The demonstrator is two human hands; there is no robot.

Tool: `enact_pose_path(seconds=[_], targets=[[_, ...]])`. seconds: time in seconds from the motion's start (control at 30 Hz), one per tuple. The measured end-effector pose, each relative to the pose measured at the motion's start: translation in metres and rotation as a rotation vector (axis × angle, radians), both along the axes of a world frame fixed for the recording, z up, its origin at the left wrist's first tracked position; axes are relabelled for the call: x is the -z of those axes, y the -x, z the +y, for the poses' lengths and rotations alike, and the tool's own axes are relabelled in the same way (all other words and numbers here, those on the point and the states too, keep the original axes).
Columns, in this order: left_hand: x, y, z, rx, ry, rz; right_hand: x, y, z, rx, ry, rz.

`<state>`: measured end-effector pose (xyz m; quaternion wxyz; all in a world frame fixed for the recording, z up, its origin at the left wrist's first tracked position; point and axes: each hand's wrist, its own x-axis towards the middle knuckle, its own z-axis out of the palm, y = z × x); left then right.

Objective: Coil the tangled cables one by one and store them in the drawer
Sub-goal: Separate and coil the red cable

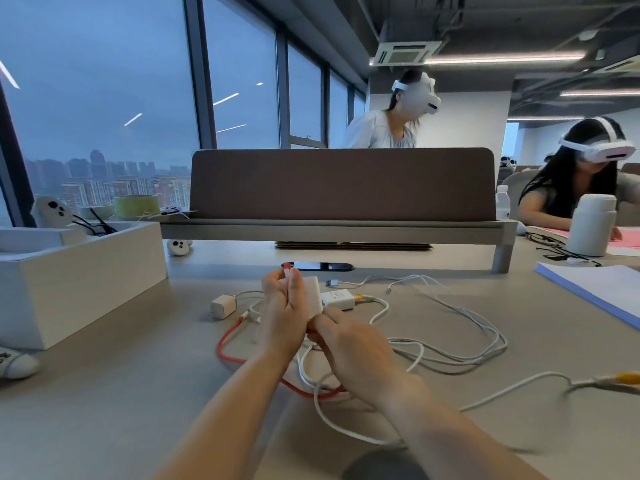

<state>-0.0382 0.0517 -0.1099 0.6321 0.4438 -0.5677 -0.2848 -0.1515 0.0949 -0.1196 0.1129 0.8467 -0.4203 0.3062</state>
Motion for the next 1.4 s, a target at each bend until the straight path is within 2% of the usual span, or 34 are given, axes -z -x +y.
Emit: enact_pose_path(seconds=[0.1, 0.23, 0.3, 0.43, 0.63, 0.83, 0.97, 1.07, 1.2, 1.4], targets=[[0.005, -0.001, -0.004, -0.028, 0.090, -0.157, -0.006, 0.001, 0.001, 0.013, -0.052, -0.191], [0.009, -0.004, -0.009, -0.016, 0.096, -0.294, -0.010, 0.007, -0.001, -0.056, -0.367, -0.361], [0.012, -0.007, -0.012, -0.001, 0.075, -0.304, -0.010, 0.011, -0.001, -0.094, -0.449, -0.396], [0.016, -0.006, -0.018, 0.017, 0.059, -0.307, -0.013, 0.012, -0.001, -0.077, -0.295, -0.524], [0.010, -0.006, -0.007, 0.109, -0.013, -0.515, -0.012, 0.021, -0.005, -0.023, -0.034, -0.342], [-0.002, -0.012, 0.009, 0.175, -0.021, -0.751, -0.012, 0.037, -0.010, 0.043, 0.041, -0.332], [0.001, -0.017, 0.011, 0.236, -0.075, -0.850, -0.014, 0.041, -0.011, 0.036, -0.009, -0.377], [0.002, -0.014, 0.012, 0.268, -0.068, -0.829, -0.014, 0.039, -0.013, -0.024, -0.140, -0.543], [-0.002, -0.011, 0.017, 0.331, -0.086, -0.680, -0.023, 0.041, -0.010, -0.143, -0.401, -0.836], [-0.003, -0.010, 0.020, 0.424, -0.159, -0.374, -0.017, 0.042, -0.012, -0.147, -0.667, -0.957]])
